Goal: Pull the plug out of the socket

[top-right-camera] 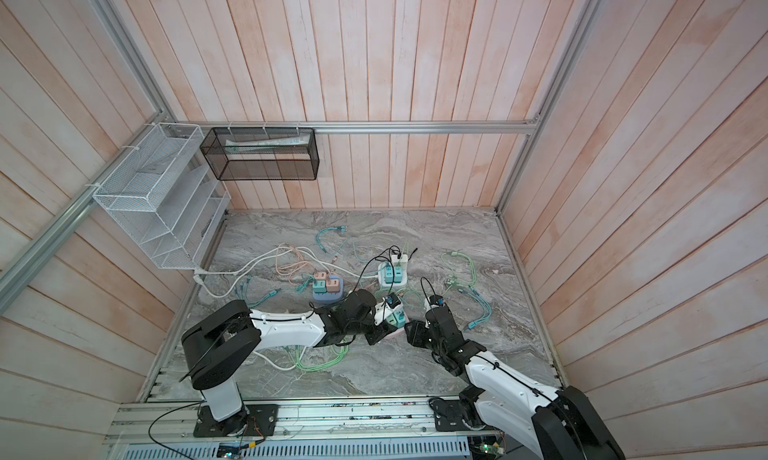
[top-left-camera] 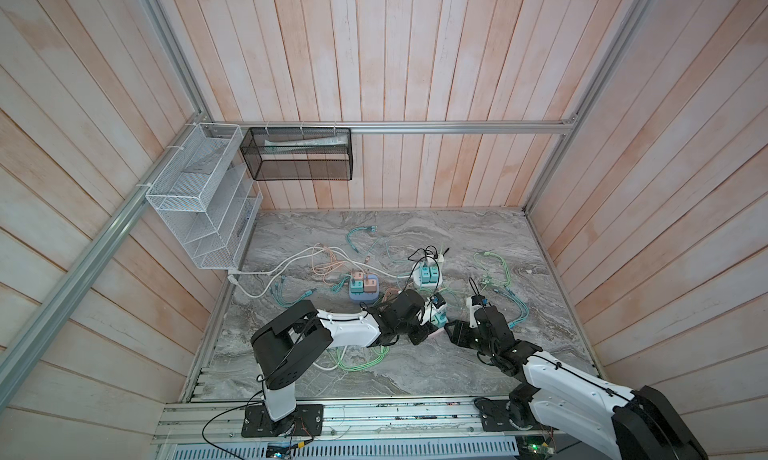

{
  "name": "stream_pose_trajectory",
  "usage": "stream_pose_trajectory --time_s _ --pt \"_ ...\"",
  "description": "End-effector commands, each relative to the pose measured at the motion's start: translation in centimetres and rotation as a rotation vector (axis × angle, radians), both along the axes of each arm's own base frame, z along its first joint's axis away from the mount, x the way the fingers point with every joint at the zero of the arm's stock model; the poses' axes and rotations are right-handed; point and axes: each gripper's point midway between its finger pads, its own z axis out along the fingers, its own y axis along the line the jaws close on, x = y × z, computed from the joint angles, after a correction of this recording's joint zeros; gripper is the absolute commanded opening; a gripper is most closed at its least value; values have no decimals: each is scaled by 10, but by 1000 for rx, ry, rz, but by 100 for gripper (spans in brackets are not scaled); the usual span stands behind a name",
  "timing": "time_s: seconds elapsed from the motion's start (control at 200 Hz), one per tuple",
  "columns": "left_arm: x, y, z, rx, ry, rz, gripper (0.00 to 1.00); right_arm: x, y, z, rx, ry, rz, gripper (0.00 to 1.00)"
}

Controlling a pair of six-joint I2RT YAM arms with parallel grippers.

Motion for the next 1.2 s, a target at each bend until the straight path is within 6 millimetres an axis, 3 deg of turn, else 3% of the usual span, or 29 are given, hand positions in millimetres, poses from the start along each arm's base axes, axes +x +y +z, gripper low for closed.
stream_pose_trajectory --time_s 0.0,0.195,0.315,0.46,0.625,0.81,1.11,1.195 --pt "-7 -8 10 -26 -19 -47 10 -7 -2 -12 -38 51 17 53" --pt "-5 -1 25 -51 -72 -26 10 -5 -1 -13 -50 60 19 53" --pt "-15 -1 37 -110 -79 -63 10 -4 -1 -12 -50 54 16 54" --pt "-18 -7 24 -84 -28 -87 7 -3 0 -11 -51 52 22 55" --pt "-19 -13 34 -141 -2 -108 8 -4 -2 -15 -63 65 18 56" --pt "-21 -12 10 5 -61 -152 7 -1 1 -8 -54 46 26 57" --pt "-44 -17 8 -64 18 -241 7 2 -1 1 -54 24 9 60" --pt "-40 -17 8 -63 16 -222 7 2 -2 0 -56 25 8 60"
